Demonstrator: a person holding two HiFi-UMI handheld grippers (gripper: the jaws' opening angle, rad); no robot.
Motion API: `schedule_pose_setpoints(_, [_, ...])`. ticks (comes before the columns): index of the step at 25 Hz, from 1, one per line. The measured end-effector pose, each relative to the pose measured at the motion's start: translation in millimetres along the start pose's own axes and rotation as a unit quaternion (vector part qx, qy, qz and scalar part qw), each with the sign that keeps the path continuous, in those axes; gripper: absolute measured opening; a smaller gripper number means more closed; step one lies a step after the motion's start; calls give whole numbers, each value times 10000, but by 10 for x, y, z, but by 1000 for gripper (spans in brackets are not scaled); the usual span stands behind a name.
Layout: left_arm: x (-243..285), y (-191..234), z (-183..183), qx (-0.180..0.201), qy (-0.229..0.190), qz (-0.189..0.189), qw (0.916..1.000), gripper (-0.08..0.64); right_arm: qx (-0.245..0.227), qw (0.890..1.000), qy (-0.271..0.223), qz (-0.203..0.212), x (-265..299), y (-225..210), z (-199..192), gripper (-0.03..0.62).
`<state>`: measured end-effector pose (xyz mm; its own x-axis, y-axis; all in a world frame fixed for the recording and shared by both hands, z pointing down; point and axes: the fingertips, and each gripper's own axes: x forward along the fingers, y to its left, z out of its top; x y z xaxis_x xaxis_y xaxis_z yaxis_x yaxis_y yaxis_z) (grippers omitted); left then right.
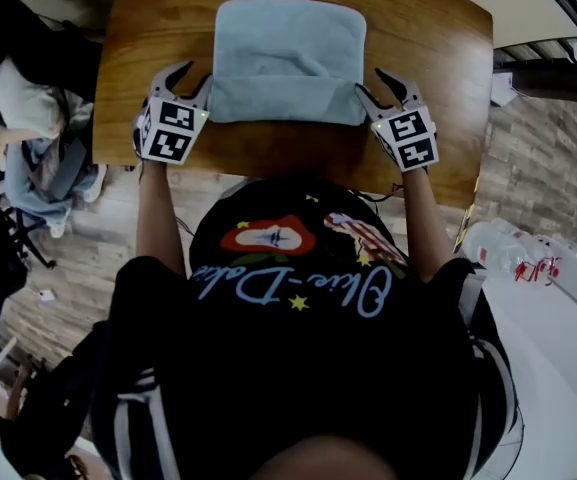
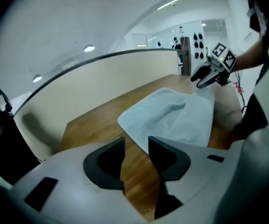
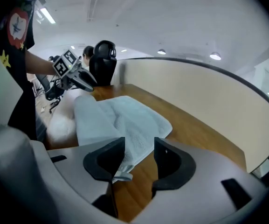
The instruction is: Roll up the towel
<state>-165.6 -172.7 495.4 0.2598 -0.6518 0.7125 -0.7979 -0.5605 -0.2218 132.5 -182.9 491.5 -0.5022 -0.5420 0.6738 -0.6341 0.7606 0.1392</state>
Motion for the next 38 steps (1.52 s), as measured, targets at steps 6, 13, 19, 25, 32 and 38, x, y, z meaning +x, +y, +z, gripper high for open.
schedule_pose_setpoints(6, [-347, -412, -100, 1098, 70, -392, 9932, 146, -637, 9973, -225, 277, -364, 342, 55, 164])
schedule_pose_setpoints(13, [-305, -1001, -421, 1908, 530, -822, 9767, 146, -1964, 9749, 515, 916, -261, 883, -329, 164])
schedule_pose_setpoints(19, [-99, -1040, -511, 2272, 758, -664, 9686, 148, -2051, 9700, 961, 882, -9, 824, -478, 170])
schedule_pose_setpoints(25, [-31, -1019, -455, 2614, 838, -786, 9584, 125, -2240, 9626, 1116, 1042, 53, 752, -523, 123])
schedule_pose_setpoints(32, [-234, -1074, -466, 2387, 690, -1271, 9603, 91, -1514, 9671, 1213, 1647, -173, 846, -512, 89])
schedule_pose_setpoints(38, [-518, -1223, -497, 2248, 704, -1886, 9534, 87, -861, 9642, 1212, 2195, -470, 1038, -527, 87])
